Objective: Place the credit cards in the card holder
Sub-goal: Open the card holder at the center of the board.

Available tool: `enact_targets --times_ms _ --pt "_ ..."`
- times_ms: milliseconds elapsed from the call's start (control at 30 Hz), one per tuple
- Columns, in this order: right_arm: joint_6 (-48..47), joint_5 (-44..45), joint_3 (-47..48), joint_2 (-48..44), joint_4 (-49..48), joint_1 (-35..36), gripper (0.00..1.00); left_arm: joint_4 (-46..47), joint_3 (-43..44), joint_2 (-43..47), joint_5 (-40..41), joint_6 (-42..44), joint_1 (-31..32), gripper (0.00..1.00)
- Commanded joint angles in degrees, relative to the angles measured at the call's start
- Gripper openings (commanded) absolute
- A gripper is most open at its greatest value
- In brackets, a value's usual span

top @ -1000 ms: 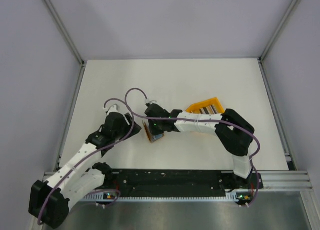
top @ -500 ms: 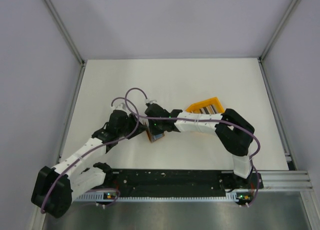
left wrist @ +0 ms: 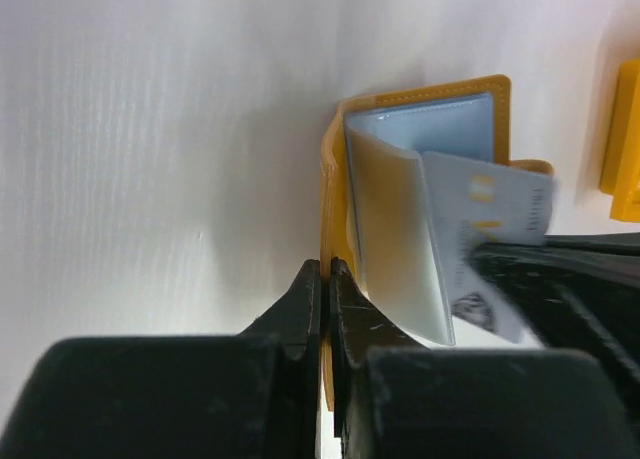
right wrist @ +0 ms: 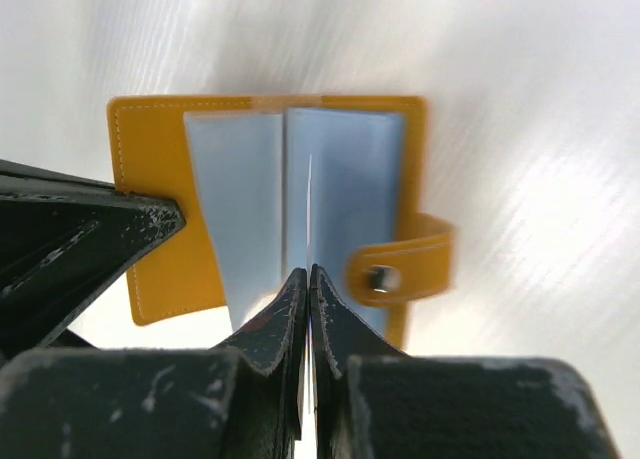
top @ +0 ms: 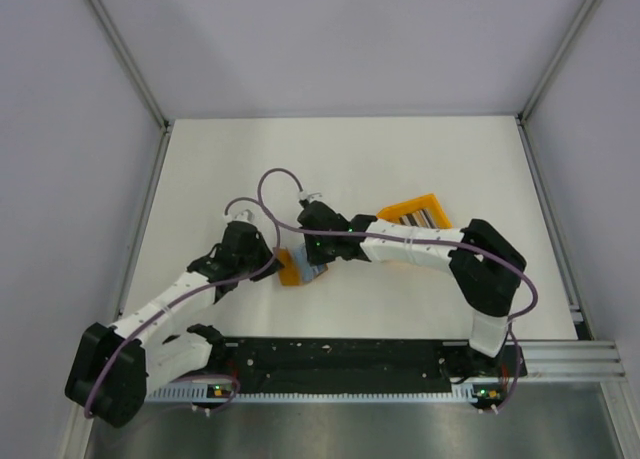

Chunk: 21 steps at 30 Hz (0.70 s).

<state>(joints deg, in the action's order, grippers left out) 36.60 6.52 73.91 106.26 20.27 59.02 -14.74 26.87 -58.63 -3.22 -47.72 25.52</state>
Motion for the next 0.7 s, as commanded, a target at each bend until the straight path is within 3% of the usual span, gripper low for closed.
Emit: enact_targets --times_ms 0,667 --pt "-1.00 2.71 -1.83 -8.08 -0.06 -3.38 0.00 0.06 1.34 -1.04 1.73 4.65 -0.21 0.00" --pt "-0.04 1.74 -6.50 -12.65 -2.43 -6.47 0.00 1.21 3.97 -4.74 -0.29 9.05 -0.29 0.00"
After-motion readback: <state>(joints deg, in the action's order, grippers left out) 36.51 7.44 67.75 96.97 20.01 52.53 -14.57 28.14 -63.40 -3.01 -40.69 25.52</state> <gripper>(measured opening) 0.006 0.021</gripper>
